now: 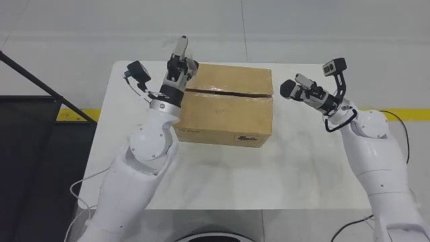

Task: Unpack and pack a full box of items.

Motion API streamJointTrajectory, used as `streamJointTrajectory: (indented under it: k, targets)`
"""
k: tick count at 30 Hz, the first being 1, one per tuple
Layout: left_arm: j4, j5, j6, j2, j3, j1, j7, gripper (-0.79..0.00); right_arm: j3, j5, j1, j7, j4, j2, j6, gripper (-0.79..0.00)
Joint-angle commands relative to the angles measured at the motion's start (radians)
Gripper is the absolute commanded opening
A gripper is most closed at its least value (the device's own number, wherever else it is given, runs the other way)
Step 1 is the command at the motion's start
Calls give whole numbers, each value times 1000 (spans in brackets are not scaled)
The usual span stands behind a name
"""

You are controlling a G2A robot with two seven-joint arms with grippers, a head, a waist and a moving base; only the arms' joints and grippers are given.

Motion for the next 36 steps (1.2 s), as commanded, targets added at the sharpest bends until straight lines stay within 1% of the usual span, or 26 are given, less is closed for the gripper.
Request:
streamJointTrajectory:
  k: [1, 13, 19, 23, 26, 29, 33, 36]
  targets:
    - [16, 10, 4, -6, 22, -12, 13, 0, 5, 4, -5, 3, 0, 1, -2, 0]
    - [105, 32, 8, -38, 106, -54, 48, 0, 24, 16, -30, 17, 2, 6, -8, 0]
    - [120, 41, 5, -50, 129, -60, 50, 0, 30, 6, -36, 25, -10, 10, -6, 0]
    - [105, 42, 1, -57, 133, -56, 48, 0, 33, -4, -39, 34, -23, 12, -2, 0]
    - [85, 22, 13, -60, 124, -47, 36, 0, 35, -4, -42, 36, -30, 13, -1, 0]
    - [47, 11, 7, -59, 95, -32, 34, 0, 37, -6, -44, 39, -34, 14, 1, 0]
    - [-11, -6, 23, -49, 6, 8, 7, 0, 40, -2, -48, 45, -31, 16, -2, 0]
    - [-31, -41, 81, -37, -66, 28, -106, 0, 42, 2, -49, 49, -26, 16, -4, 0]
